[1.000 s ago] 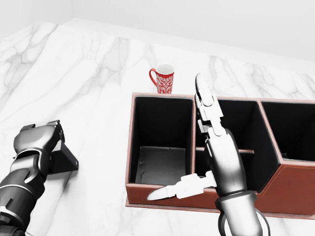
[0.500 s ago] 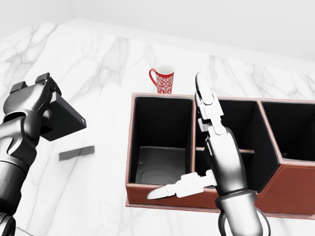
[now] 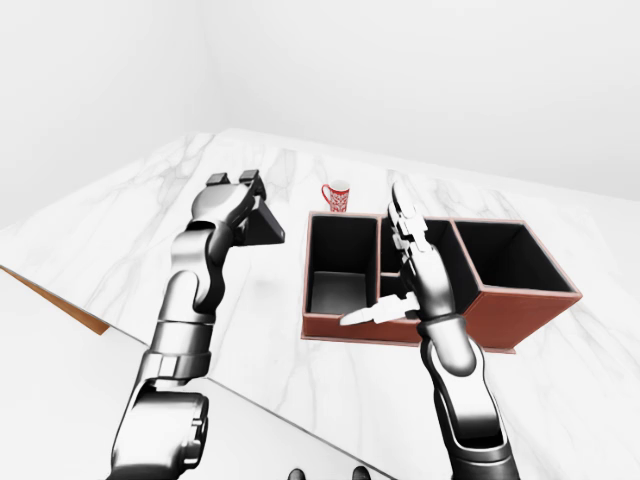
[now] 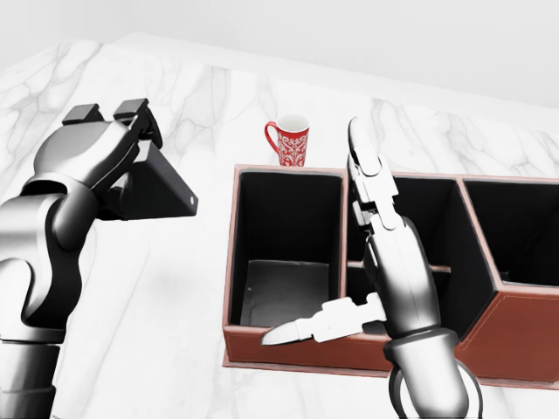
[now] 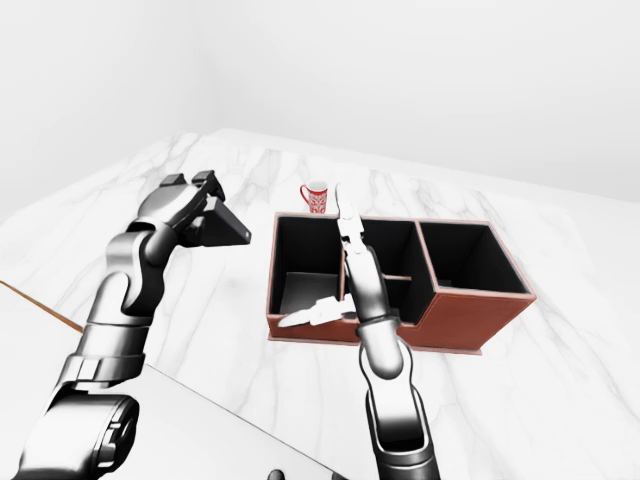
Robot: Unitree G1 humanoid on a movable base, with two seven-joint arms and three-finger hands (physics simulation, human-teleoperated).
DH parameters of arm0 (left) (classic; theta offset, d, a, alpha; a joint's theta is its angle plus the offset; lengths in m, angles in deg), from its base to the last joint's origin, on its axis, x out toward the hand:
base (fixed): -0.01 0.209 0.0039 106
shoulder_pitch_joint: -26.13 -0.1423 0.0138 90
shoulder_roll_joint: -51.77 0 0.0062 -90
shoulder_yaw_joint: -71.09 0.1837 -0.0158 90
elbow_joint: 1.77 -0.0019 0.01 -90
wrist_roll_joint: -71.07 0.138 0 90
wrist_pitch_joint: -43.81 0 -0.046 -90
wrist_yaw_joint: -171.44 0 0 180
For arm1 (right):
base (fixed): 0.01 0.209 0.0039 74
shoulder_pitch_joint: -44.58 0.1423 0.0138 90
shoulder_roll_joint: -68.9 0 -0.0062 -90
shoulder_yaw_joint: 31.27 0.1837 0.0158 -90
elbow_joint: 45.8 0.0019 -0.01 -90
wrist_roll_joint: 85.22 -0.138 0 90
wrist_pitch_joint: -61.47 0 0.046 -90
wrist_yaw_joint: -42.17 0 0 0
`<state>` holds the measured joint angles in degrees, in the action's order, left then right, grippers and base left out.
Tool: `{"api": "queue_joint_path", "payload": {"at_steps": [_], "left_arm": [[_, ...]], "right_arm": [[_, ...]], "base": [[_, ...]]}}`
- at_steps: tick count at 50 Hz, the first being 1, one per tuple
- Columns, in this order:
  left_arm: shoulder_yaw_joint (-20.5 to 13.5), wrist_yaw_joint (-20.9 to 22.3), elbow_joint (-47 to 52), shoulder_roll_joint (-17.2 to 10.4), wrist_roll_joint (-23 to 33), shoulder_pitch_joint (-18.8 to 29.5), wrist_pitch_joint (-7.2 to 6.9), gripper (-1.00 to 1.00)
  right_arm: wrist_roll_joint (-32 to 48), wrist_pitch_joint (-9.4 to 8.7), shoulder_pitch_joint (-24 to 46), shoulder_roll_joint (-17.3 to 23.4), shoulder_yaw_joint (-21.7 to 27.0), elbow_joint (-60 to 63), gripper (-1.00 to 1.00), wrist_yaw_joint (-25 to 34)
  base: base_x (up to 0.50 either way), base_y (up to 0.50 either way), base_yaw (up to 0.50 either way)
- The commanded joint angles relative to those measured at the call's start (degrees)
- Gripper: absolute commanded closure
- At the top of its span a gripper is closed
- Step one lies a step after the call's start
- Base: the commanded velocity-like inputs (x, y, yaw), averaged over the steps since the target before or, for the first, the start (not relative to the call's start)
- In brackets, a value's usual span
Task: Pick up the book and place it in the right compartment of the caddy.
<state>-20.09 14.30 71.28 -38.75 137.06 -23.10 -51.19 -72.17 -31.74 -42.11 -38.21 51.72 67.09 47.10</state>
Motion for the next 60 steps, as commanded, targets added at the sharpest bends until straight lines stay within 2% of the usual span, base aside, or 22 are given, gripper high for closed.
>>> {"api": "queue_joint_path", "payload": {"at_steps": [1,13,23,33,46,60], "left_arm": [[-0.87,9.28,19.3,3.54,9.63,-6.62,0.01,1.0],[-0.79,17.14,32.59,6.13,13.75,-10.02,0.01,1.0],[0.2,17.14,40.07,8.66,16.17,-10.14,0.01,1.0],[0.89,17.14,41.98,10.26,17.19,-9.09,0.01,1.0],[3.26,17.14,42.46,13.35,18.13,-12.32,0.01,1.0],[4.58,17.14,42.19,14.73,18.77,-15.21,0.01,1.0]], "right_arm": [[0.48,-1.79,2.93,-0.35,0.21,0.7,-1.0,0.32],[1.23,-1.79,7.11,-0.6,0.8,-2.19,-1.0,0.34],[2.11,-1.79,9.72,-1.03,0.44,-7.81,-1.0,0.48],[2.88,-1.79,11.07,-1.91,-0.29,-11.05,-1.0,0.71],[3.93,-1.79,14.46,-3.4,-1.2,-11.72,-1.0,1.13],[4.51,-1.79,16.4,-4.03,-1.45,-11.97,-1.0,1.12]], "base": [[0.0,0.0,0.0],[0.0,0.0,0.0],[0.0,0.0,0.0],[0.0,0.0,0.0],[0.0,0.0,0.0],[0.0,0.0,0.0]]}}
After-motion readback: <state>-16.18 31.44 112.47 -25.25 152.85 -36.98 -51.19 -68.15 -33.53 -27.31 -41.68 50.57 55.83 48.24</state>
